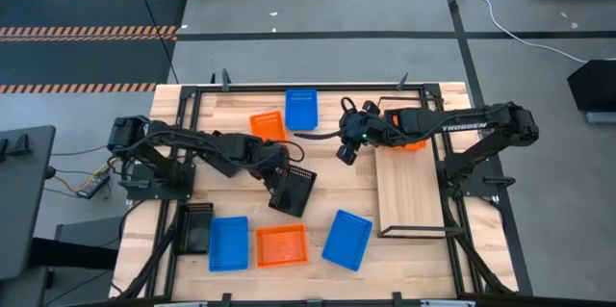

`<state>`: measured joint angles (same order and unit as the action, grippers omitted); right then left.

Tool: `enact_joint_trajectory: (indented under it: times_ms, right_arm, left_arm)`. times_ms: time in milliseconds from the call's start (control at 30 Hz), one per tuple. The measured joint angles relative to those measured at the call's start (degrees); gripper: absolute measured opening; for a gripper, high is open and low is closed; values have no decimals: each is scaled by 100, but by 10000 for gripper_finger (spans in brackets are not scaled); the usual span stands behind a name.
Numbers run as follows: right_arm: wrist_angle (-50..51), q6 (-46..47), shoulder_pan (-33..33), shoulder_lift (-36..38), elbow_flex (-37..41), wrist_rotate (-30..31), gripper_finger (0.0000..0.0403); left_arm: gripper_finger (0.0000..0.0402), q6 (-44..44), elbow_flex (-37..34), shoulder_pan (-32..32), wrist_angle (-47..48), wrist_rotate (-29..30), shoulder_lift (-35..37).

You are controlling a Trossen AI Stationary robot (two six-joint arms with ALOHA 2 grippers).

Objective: Stack baskets on shelf by color
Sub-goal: Put the right black bin on the shelf

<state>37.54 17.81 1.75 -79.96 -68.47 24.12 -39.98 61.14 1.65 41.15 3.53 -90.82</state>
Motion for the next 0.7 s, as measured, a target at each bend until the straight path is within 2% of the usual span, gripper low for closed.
enact_joint_trajectory:
  times_ms: [333,600,700]
  right_arm:
    - [-624,-735,239,17,-2,-8,134]
    - [-683,-1016,448,17,-2,-15,134]
    - [-805,-1155,537,17,-2,-13,134]
  left_arm:
    - [181,-603,0,61,-214,-2,-173]
    - [181,-579,2,123,-305,101,-631]
    - [181,-292,0,120,-417,17,-856]
